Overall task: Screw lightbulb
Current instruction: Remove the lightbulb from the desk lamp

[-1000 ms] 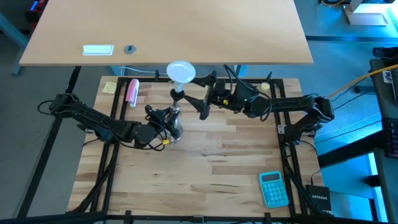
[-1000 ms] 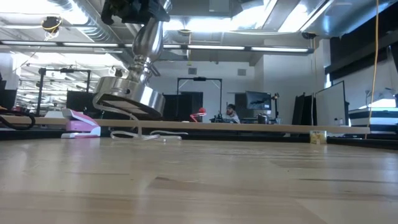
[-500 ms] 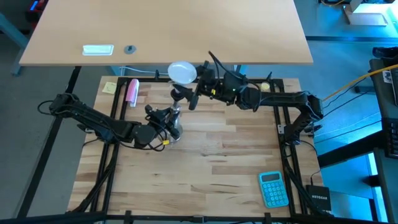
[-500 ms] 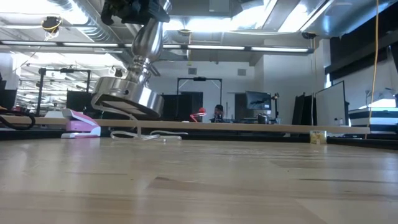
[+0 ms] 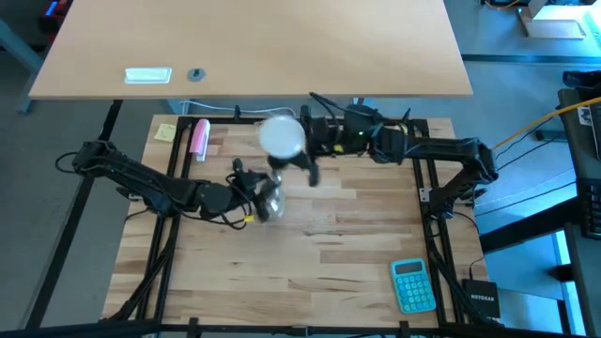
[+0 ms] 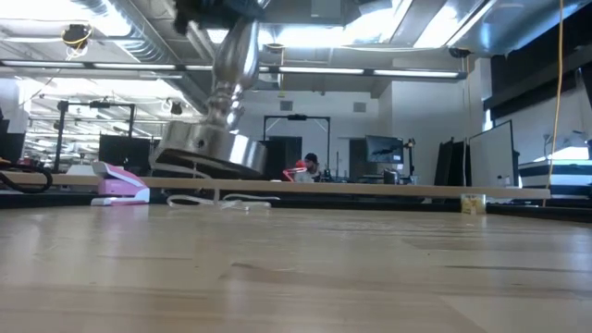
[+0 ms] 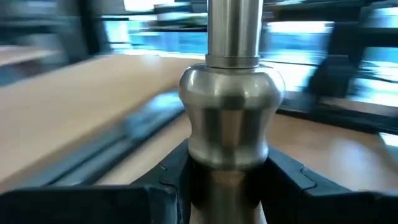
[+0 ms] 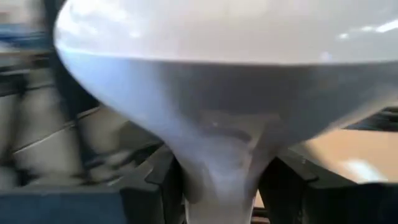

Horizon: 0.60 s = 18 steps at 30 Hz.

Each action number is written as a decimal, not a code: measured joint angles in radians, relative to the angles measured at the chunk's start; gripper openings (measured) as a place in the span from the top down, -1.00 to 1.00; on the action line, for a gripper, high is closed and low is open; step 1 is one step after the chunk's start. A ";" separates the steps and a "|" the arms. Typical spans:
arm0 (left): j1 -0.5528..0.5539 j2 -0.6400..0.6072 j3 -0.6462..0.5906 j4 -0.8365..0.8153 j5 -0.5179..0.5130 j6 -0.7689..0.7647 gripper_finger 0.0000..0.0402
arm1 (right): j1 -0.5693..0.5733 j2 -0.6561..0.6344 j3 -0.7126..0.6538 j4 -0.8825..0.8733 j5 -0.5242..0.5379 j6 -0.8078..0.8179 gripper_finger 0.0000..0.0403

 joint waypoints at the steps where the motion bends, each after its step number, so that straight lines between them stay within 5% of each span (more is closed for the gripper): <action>1: 0.000 -0.007 0.000 0.001 0.079 0.010 0.40 | 0.000 -0.011 0.000 -0.022 -0.072 -0.002 0.19; 6: -0.003 -0.035 0.002 0.035 0.522 0.061 0.40 | 0.000 -0.035 0.000 -0.031 -0.599 -0.021 0.20; 9: -0.002 -0.036 0.001 0.076 0.690 0.041 0.40 | 0.018 -0.030 0.000 -0.010 -0.787 -0.037 0.20; 14: 0.012 -0.036 0.000 0.068 0.736 0.039 0.40 | 0.038 -0.027 0.002 -0.017 -0.779 -0.062 0.20; 18: 0.019 -0.037 0.000 0.061 0.675 0.041 0.40 | 0.042 -0.032 0.002 -0.023 -0.627 -0.008 0.21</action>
